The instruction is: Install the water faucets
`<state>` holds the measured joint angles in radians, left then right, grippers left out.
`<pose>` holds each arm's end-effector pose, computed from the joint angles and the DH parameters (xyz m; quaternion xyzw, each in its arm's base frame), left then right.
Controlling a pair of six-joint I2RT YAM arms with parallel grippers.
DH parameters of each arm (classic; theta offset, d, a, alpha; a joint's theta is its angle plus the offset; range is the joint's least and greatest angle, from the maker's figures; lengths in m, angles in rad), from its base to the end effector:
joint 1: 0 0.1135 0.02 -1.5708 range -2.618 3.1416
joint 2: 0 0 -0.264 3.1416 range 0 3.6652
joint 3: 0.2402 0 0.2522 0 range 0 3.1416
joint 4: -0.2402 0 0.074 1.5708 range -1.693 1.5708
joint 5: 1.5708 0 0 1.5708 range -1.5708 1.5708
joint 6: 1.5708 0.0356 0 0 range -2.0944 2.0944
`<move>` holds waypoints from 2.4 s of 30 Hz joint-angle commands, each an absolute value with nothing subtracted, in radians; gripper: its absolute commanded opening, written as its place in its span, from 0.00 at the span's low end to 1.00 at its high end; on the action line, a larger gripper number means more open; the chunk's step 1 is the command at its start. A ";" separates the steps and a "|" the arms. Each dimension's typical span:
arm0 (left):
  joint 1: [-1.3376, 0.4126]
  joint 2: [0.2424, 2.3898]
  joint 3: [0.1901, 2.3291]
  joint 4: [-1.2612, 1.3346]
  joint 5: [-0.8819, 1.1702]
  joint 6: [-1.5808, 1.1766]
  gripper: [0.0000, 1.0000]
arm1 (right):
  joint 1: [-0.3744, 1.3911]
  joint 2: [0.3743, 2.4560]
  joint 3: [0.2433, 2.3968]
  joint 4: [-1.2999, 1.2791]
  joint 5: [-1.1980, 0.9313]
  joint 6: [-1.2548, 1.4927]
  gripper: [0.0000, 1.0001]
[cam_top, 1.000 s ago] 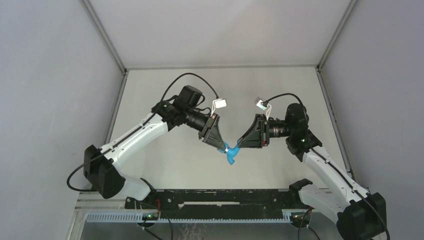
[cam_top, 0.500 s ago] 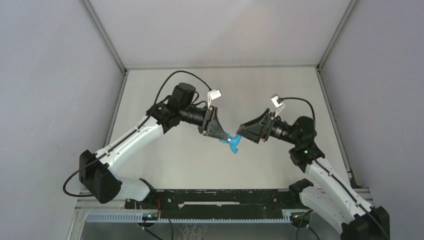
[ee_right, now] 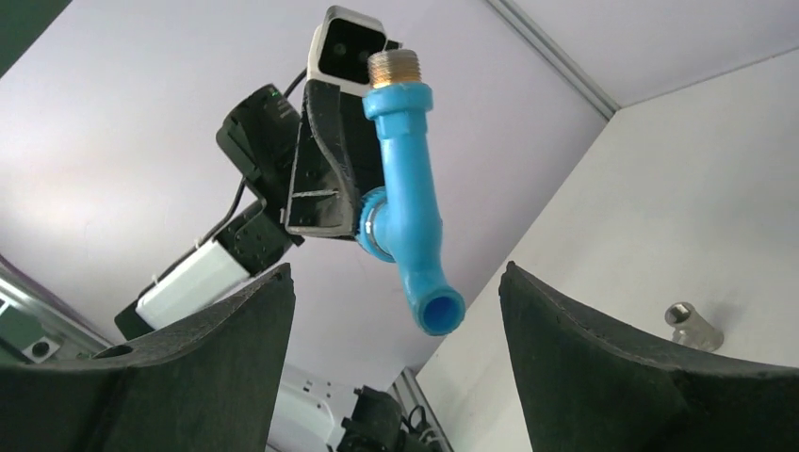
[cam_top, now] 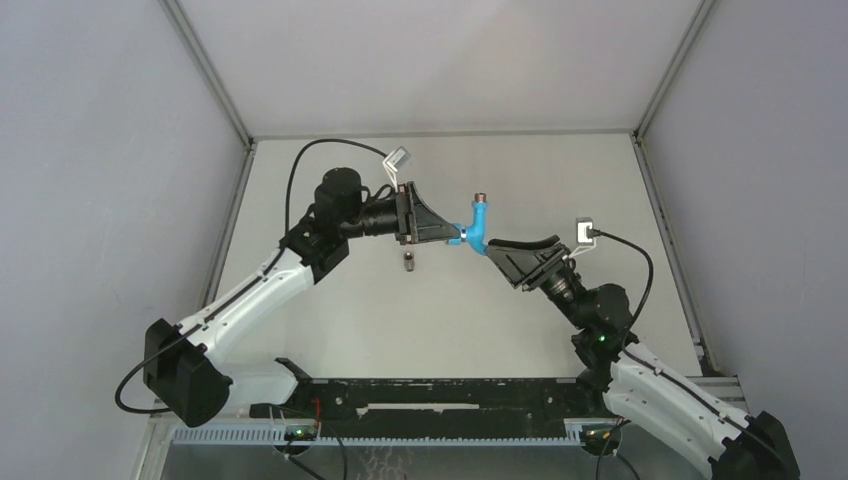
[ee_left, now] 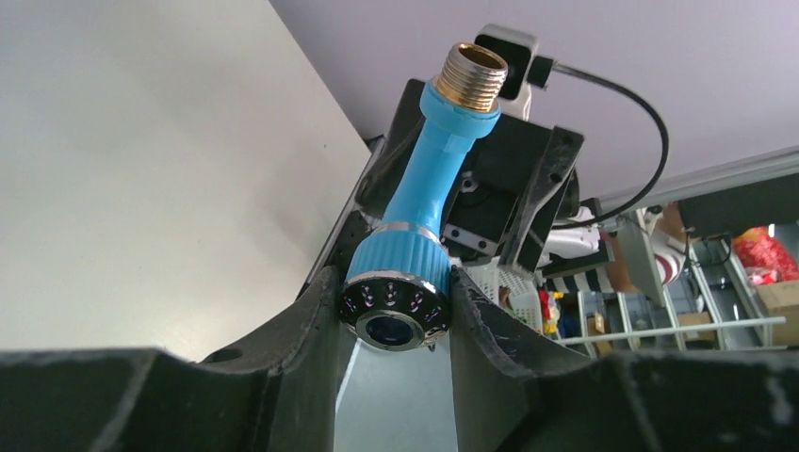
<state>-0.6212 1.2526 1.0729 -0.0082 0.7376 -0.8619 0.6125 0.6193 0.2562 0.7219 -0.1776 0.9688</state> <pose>0.2200 -0.1869 0.3608 0.1419 0.7409 -0.6065 0.2510 0.1252 0.0956 0.2741 0.0288 0.5713 0.6175 0.5400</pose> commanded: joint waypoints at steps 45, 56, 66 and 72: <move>-0.617 1.187 1.164 -0.219 0.683 -0.705 0.85 | 0.592 0.968 0.468 0.988 -0.409 1.022 0.00; -0.629 1.221 1.243 -0.376 0.871 -0.484 0.91 | 0.467 0.799 0.705 0.086 -0.883 0.575 0.00; -0.716 1.260 1.298 -0.379 0.916 -0.460 0.85 | 0.492 0.840 0.763 -0.031 -0.975 0.483 0.00; -0.729 1.276 1.301 -0.386 0.949 -0.457 0.61 | 0.492 0.843 0.770 -0.048 -0.985 0.468 0.00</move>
<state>-0.7197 1.2690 1.2457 -0.3939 0.8967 -0.4828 0.4870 0.8509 0.7177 -0.0502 -0.9607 0.5102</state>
